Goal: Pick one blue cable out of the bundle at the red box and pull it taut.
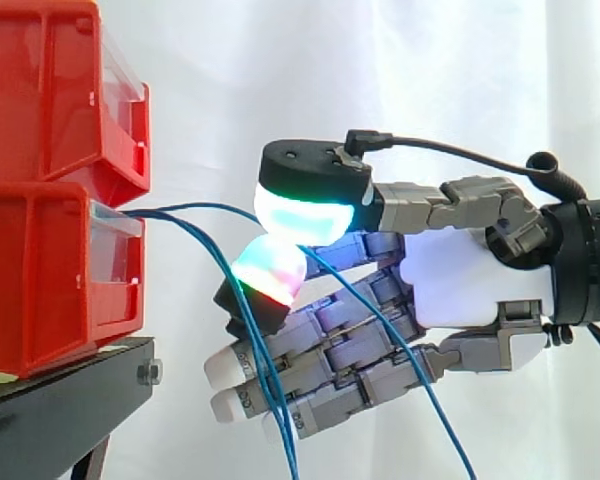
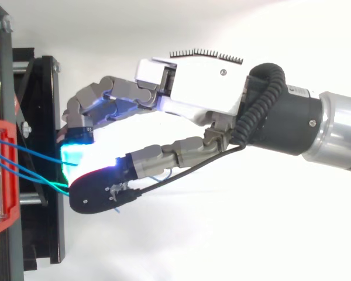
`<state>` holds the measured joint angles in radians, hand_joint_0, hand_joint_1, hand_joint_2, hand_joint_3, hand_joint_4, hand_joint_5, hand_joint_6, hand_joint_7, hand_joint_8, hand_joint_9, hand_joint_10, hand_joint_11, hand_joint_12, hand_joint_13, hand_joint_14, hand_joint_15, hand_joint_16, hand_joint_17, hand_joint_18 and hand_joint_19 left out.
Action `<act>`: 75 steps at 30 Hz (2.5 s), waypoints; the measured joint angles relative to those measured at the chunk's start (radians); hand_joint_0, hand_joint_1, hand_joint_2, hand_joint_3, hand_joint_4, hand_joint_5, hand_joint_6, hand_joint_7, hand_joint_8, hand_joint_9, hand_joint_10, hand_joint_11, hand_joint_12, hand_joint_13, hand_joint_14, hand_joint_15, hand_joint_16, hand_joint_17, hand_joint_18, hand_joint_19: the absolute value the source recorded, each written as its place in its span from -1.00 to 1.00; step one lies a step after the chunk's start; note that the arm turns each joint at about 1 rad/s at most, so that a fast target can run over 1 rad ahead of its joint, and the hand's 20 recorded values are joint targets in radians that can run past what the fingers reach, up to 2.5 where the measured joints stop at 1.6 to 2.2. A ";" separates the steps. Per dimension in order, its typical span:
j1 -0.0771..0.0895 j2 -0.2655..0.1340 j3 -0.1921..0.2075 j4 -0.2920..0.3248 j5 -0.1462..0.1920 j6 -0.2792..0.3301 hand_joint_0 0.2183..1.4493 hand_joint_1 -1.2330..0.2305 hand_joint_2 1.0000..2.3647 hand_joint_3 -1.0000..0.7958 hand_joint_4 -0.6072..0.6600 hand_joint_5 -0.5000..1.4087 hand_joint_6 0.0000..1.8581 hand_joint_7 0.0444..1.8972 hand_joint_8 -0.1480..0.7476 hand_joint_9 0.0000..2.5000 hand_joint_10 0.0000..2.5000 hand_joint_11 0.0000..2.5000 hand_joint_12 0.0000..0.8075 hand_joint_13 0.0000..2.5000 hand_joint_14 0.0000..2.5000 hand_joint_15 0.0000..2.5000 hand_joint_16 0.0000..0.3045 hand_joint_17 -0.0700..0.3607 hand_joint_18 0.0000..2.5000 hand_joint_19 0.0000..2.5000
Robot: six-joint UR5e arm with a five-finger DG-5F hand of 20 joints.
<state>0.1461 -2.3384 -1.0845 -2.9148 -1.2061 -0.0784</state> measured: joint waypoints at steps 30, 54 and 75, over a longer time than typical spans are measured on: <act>-0.007 0.069 0.000 -0.149 -0.014 -0.004 -0.39 -0.40 -0.97 0.04 -0.02 -0.63 -0.07 0.28 0.07 -0.50 -0.99 -0.70 0.00 -0.69 -1.00 -0.95 -0.63 -0.09 -0.68 -0.91; -0.021 0.185 -0.144 -0.240 -0.037 -0.008 -0.38 -0.39 -0.97 0.04 -0.04 -0.63 -0.07 0.26 0.06 -0.51 -0.99 -0.72 -0.01 -0.71 -1.00 -0.96 -0.63 -0.09 -0.70 -0.91; -0.018 0.241 -0.302 -0.047 -0.031 0.049 -0.38 -0.38 -0.97 0.02 -0.07 -0.64 -0.06 0.22 0.08 -0.26 -0.99 -0.13 0.00 -0.70 -1.00 -0.95 -0.63 -0.09 -0.71 -0.91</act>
<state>0.1282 -2.0970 -1.3861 -2.9621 -1.2368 -0.0292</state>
